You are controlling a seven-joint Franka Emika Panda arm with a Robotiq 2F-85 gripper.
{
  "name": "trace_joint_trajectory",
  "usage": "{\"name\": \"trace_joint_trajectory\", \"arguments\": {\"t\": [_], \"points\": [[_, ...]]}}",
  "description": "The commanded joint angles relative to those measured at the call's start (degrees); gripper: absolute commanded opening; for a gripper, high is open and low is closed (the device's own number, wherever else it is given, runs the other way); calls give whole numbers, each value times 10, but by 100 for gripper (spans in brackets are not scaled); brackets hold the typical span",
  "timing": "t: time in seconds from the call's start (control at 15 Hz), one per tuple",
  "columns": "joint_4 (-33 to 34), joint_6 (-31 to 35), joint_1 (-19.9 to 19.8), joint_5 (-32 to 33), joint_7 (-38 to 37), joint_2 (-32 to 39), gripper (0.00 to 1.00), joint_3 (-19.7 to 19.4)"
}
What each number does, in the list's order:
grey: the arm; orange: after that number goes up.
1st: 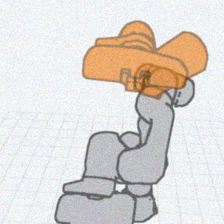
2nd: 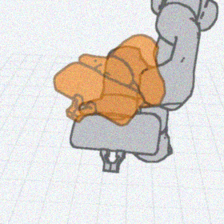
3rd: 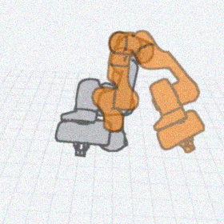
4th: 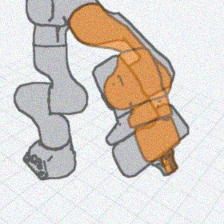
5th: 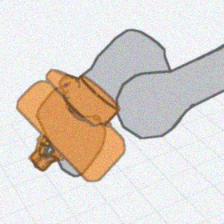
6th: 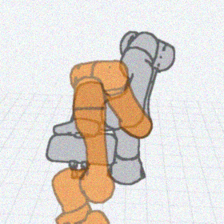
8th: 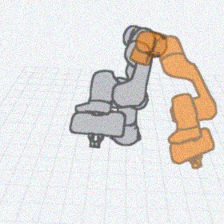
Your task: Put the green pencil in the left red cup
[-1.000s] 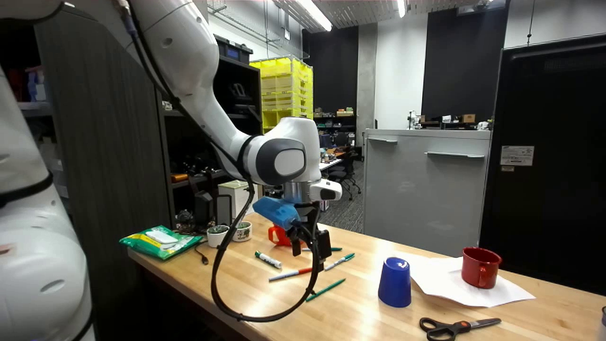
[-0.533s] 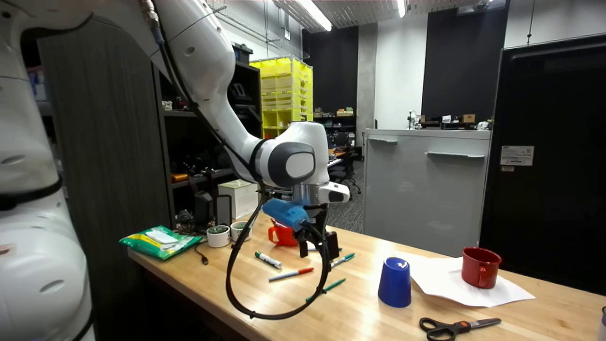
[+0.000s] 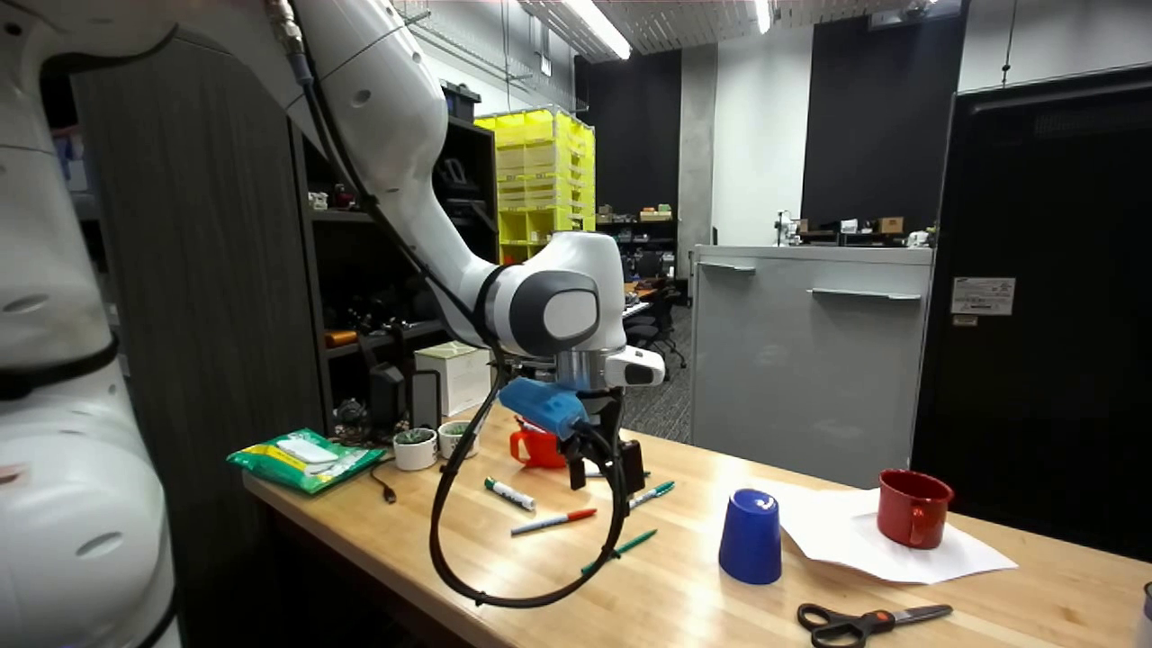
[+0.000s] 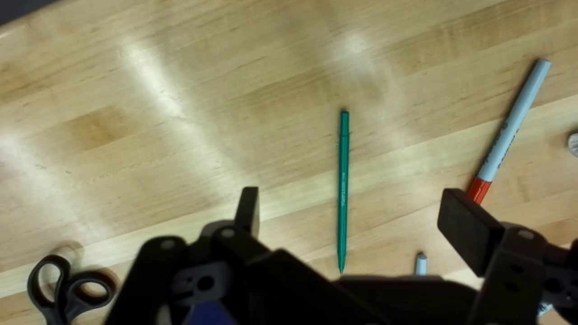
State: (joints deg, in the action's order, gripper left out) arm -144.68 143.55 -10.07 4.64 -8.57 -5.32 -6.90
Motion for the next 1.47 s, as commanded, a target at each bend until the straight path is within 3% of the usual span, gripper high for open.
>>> {"name": "trace_joint_trajectory", "arguments": {"t": [0.0, 1.4], "points": [[-1, 14, 4, 7, -6, 8, 100, -1], [50, 104, 28, -18, -1, 156, 100, -3]]}}
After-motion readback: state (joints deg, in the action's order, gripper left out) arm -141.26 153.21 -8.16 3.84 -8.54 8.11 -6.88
